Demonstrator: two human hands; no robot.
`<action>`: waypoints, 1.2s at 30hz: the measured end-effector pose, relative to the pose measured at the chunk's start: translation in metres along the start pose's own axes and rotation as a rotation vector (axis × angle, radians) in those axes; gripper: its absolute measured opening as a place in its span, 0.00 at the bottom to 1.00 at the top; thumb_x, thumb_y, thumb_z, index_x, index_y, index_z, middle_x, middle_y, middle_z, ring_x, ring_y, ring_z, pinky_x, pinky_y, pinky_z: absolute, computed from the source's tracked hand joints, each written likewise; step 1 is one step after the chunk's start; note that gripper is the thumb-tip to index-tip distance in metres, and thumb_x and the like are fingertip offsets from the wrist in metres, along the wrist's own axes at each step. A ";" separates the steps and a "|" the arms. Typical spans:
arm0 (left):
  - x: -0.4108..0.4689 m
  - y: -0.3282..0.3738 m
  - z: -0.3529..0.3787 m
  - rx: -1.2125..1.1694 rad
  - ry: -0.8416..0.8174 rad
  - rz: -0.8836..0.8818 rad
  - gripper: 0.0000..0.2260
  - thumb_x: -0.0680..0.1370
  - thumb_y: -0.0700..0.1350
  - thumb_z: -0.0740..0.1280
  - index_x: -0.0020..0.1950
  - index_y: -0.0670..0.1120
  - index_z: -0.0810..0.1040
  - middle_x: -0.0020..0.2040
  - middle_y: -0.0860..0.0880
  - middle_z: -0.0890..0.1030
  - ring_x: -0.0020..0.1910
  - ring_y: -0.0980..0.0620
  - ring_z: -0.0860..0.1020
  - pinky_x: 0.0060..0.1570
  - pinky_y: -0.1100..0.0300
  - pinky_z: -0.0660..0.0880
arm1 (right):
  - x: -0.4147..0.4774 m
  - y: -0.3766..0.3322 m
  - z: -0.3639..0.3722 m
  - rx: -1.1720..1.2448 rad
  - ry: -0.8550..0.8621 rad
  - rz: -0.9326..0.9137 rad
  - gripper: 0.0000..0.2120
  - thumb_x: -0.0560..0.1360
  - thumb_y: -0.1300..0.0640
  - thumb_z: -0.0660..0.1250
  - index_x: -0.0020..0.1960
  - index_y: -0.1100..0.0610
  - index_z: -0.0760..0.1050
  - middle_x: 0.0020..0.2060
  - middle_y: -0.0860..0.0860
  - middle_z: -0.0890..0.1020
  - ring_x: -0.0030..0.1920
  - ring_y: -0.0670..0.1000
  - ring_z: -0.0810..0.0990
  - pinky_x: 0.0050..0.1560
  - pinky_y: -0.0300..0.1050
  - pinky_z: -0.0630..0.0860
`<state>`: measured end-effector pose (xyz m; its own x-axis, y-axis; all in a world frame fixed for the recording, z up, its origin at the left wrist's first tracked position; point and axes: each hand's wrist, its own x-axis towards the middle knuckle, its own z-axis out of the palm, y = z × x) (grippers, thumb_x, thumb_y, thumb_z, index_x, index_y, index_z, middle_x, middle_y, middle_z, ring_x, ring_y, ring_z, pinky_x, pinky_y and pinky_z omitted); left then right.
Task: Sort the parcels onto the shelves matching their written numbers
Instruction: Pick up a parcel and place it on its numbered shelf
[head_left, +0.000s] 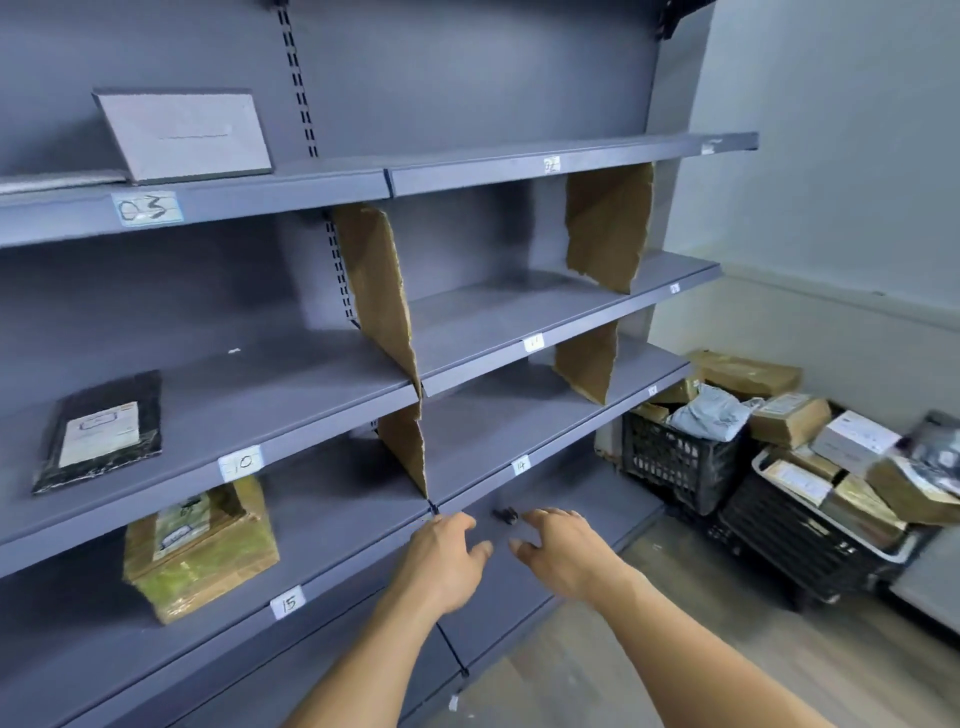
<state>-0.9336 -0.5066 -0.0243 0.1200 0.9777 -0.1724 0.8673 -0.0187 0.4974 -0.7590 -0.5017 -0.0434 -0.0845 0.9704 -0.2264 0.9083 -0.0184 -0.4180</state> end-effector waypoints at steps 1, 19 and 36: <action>0.007 0.018 0.010 -0.007 -0.014 0.017 0.21 0.82 0.55 0.62 0.74 0.51 0.69 0.71 0.49 0.72 0.69 0.49 0.71 0.65 0.55 0.70 | -0.001 0.019 -0.010 0.013 0.007 0.020 0.26 0.82 0.45 0.59 0.78 0.52 0.63 0.75 0.52 0.68 0.76 0.58 0.61 0.73 0.53 0.65; 0.102 0.283 0.144 0.068 -0.303 0.337 0.17 0.81 0.53 0.63 0.69 0.49 0.74 0.68 0.49 0.74 0.67 0.49 0.72 0.61 0.61 0.68 | -0.038 0.304 -0.120 0.247 0.161 0.515 0.25 0.80 0.43 0.62 0.70 0.57 0.72 0.68 0.56 0.76 0.70 0.60 0.71 0.67 0.53 0.71; 0.317 0.418 0.226 0.025 -0.428 0.475 0.20 0.80 0.55 0.64 0.71 0.51 0.73 0.69 0.52 0.75 0.67 0.52 0.73 0.65 0.57 0.70 | 0.086 0.441 -0.218 0.332 0.295 0.723 0.27 0.82 0.45 0.62 0.77 0.53 0.65 0.73 0.54 0.72 0.73 0.56 0.69 0.71 0.48 0.68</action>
<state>-0.4241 -0.2521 -0.0628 0.6720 0.6917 -0.2646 0.6823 -0.4394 0.5843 -0.2760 -0.3739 -0.0554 0.6230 0.7148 -0.3177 0.5265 -0.6836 -0.5054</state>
